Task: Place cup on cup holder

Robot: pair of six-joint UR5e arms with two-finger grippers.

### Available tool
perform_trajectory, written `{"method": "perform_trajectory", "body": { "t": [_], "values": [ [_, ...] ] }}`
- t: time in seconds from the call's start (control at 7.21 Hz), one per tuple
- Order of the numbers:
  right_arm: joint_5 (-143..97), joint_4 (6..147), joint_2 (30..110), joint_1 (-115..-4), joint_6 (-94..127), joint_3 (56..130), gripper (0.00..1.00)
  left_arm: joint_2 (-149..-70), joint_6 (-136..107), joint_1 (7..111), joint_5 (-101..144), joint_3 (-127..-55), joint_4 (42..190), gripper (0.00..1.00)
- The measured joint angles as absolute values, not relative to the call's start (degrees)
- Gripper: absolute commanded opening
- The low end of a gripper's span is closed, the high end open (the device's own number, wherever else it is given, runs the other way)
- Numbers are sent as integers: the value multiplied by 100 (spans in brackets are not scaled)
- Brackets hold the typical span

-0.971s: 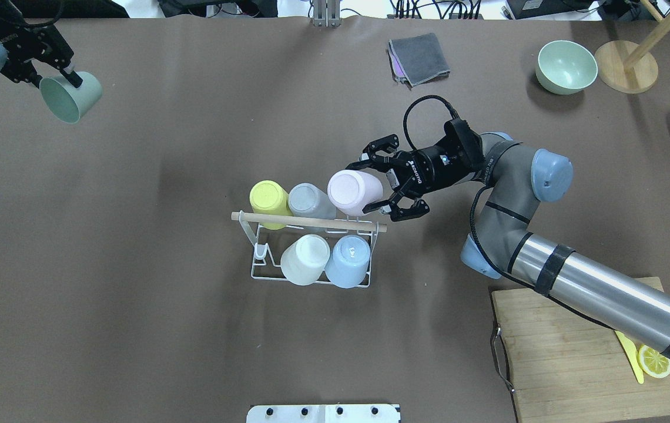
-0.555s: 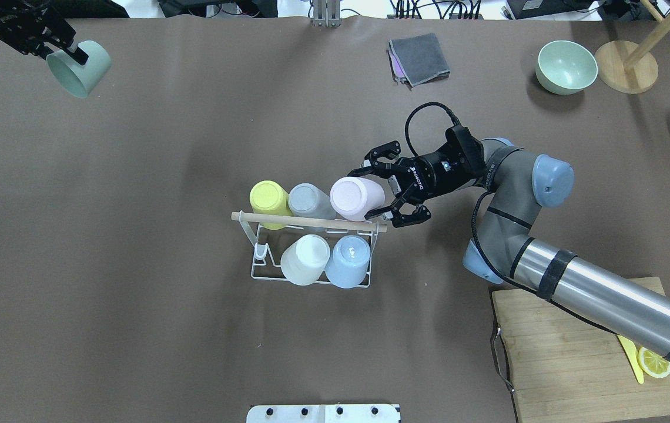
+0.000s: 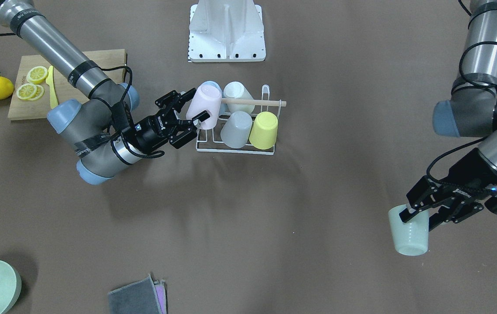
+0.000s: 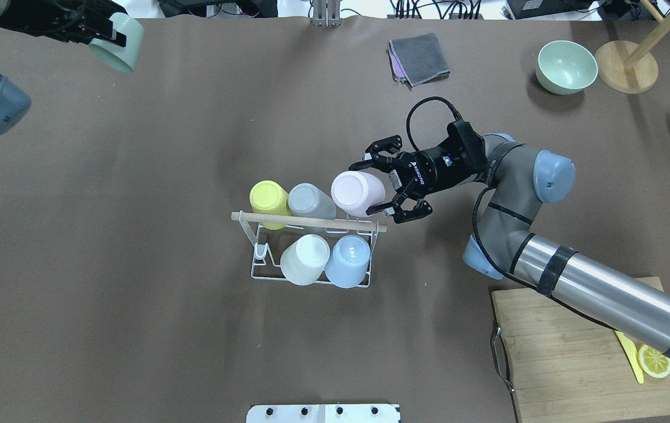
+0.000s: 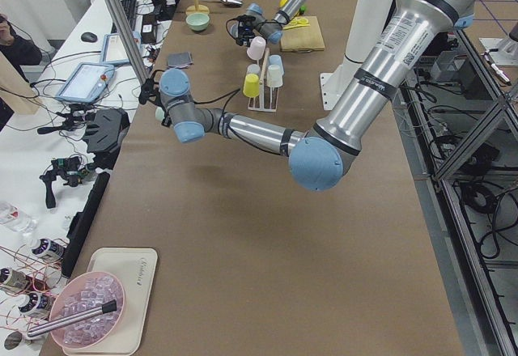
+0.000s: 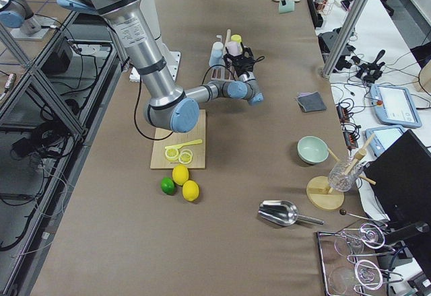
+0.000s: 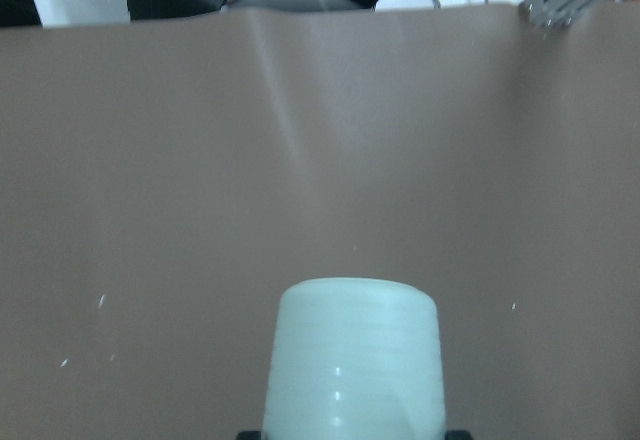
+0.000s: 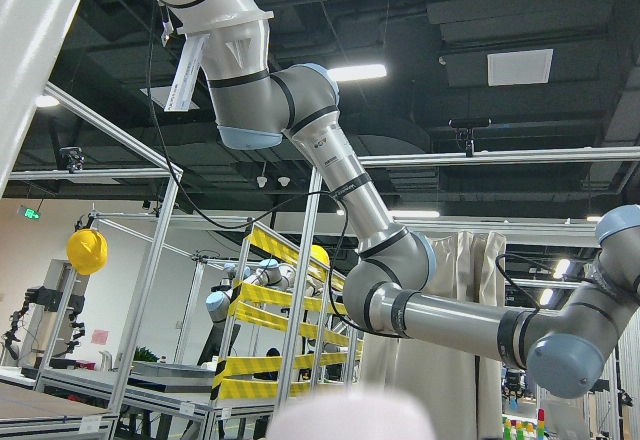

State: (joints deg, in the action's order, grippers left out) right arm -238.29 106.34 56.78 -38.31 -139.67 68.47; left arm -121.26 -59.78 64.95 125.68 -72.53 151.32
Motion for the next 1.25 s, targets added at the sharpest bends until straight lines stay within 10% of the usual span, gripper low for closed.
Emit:
{"method": "perform_trajectory", "body": {
  "t": [1.25],
  "values": [
    [-23861,10666,6314,-4578,-12081,7352,96,-10443,-8173,5139,10185,-10215,17310,0]
  ]
}}
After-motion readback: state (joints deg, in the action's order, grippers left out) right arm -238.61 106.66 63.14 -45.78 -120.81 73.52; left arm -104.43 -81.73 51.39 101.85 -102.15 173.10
